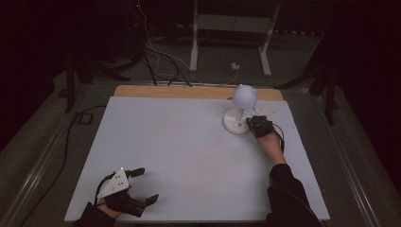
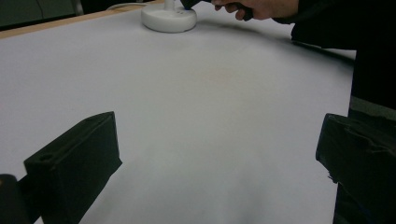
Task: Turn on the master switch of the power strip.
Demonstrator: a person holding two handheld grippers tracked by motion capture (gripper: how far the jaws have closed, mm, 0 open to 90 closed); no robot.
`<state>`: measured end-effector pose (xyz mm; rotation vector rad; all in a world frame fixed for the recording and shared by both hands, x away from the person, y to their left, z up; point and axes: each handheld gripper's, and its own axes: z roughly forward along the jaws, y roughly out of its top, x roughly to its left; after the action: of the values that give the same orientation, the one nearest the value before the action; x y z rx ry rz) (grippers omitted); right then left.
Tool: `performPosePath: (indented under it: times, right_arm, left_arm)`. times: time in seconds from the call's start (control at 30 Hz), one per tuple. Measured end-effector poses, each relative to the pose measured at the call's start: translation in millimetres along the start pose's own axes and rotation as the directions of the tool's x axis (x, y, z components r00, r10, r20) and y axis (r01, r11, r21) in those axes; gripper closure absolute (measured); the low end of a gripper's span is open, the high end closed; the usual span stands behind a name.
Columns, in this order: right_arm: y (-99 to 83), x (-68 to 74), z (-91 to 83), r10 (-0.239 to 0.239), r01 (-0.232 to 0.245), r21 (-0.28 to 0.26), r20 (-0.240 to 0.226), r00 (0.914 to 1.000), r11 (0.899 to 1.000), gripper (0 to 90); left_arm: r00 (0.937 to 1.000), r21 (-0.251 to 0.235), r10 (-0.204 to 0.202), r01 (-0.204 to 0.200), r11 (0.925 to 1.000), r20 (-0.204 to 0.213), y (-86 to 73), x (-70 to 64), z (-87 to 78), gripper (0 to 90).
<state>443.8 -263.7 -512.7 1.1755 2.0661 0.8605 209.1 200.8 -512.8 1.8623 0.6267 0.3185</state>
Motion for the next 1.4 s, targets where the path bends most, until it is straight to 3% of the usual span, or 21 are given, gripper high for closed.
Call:
performPosePath:
  times: [0.1,0.17,0.37,0.63,0.77,0.93,1.13,1.3,1.4]
  right_arm:
    - [1.1,-0.4,-0.1,-0.017,0.017,0.005,-0.001,0.9999,1.0,90.0]
    - [2.5,-3.0,-0.6,0.009,-0.009,0.003,-0.017,0.9998,1.0,90.0]
    - [6.0,-2.5,-2.7,0.002,-0.002,-0.002,-0.016,0.9999,1.0,90.0]
    - [9.1,-9.4,-17.1,0.046,-0.048,-0.045,-0.039,0.9982,0.998,89.7]
    - [10.5,-7.5,-22.8,0.054,-0.055,-0.033,-0.048,0.9974,0.998,89.3]
    - [10.5,-5.6,-27.4,0.076,-0.077,0.001,-0.105,0.9915,0.997,71.6]
    - [14.5,-5.7,-32.6,0.121,-0.121,0.008,-0.163,0.9792,0.993,42.3]
    - [18.7,-1.5,-35.2,0.135,-0.131,0.03,-0.18,0.9743,0.991,13.5]
    - [20.0,-0.3,-37.3,0.144,-0.136,0.051,-0.225,0.9635,0.989,1.5]
  left_arm:
    - [1.0,-0.003,0.0,0.0,1.0,-0.002,0.2,-0.5,0.0,0.2]
    - [1.0,-0.003,-0.003,0.003,1.0,-0.004,0.3,0.2,0.2,0.2]
    - [1.0,-0.005,-0.002,0.002,1.0,-0.008,0.8,-0.2,-0.1,0.2]
    - [1.0,-0.004,0.002,-0.002,1.0,-0.007,1.0,-0.5,-0.3,0.2]
    - [1.0,-0.005,0.002,-0.002,1.0,-0.005,1.4,-0.4,-0.5,0.2]
    - [1.0,-0.005,0.003,-0.003,1.0,-0.003,1.5,-0.5,-0.6,0.2]
    - [1.0,-0.005,0.003,-0.003,1.0,-0.003,1.7,-0.3,-1.2,0.2]
    - [1.0,-0.006,0.005,-0.005,1.0,-0.002,1.9,-0.7,-1.3,0.2]
    - [1.0,-0.008,0.005,-0.005,1.0,-0.001,2.0,-1.1,-1.6,0.2]
